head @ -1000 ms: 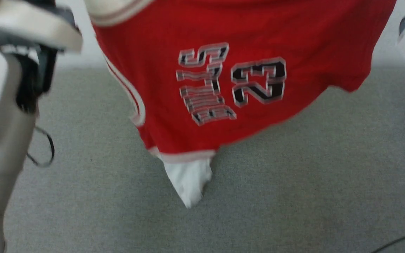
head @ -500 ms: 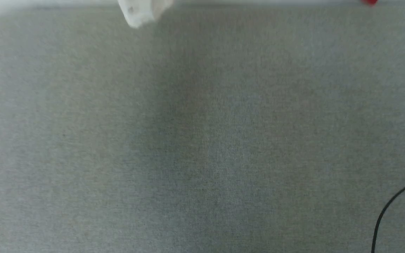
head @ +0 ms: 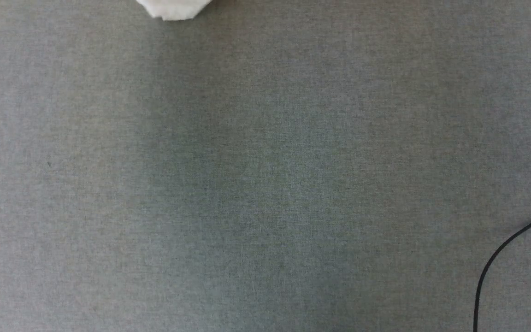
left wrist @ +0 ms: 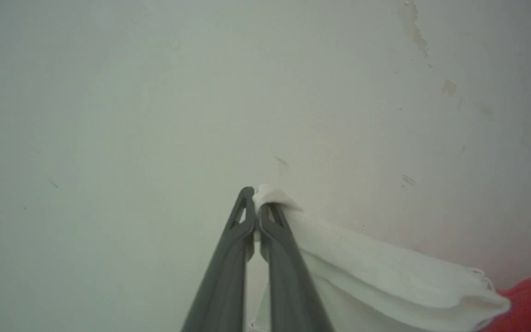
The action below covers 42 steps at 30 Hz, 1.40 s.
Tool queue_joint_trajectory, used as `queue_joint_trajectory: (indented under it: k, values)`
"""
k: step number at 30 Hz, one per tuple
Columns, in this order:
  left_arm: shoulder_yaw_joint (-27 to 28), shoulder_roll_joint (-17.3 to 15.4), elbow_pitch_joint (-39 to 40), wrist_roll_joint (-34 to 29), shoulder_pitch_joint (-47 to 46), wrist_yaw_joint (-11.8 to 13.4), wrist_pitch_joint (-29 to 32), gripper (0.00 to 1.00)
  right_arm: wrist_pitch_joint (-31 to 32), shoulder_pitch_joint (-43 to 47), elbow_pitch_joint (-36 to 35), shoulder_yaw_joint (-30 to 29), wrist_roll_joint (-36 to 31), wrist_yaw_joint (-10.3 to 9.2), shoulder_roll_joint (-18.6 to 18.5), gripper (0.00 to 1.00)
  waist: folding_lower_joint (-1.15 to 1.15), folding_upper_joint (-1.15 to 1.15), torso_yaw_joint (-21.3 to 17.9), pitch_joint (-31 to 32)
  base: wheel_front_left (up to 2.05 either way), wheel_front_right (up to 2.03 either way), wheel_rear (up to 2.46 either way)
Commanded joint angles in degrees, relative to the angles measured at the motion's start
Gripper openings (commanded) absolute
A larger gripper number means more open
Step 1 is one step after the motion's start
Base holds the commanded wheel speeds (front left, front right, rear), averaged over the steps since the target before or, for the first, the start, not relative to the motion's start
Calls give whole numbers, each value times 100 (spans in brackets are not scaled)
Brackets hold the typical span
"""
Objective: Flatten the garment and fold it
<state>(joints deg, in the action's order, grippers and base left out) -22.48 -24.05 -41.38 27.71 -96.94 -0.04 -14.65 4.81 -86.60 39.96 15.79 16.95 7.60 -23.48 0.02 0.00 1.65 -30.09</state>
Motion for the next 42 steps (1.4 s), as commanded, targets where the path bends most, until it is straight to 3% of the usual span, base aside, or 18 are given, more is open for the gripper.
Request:
queue_joint_trajectory:
  k: [1, 10, 17, 28, 42]
  values:
    - [50, 12, -3, 18, 261, -70, -28, 0, -87, 165, 110, 63, 56, -11, -3, 0, -2, 0, 35, 110, 0, 0, 0]
    - [537, 9, 711, -1, 2383, -187, -33, 0, -494, 1169, 713, 743, 425, -11, 80, 0, -2, 0, 54, 640, 0, 0, 0]
    - [883, 102, 1528, -48, 4450, -214, -34, 0, -732, 2385, 694, 1403, 880, -11, -192, 0, -2, 0, 148, 1224, 0, 0, 0]
    - [1117, 29, 2929, 176, 8060, 144, 61, 0, -771, 4565, -140, 2242, 1627, -11, -833, 0, -2, 0, 157, 2149, 0, 0, 0]
    - [761, -236, 4529, 442, 11178, 643, 1100, 0, -403, 6870, -1197, 2064, 1989, -11, -1387, 0, -2, 0, 171, 3033, 0, 0, 0]
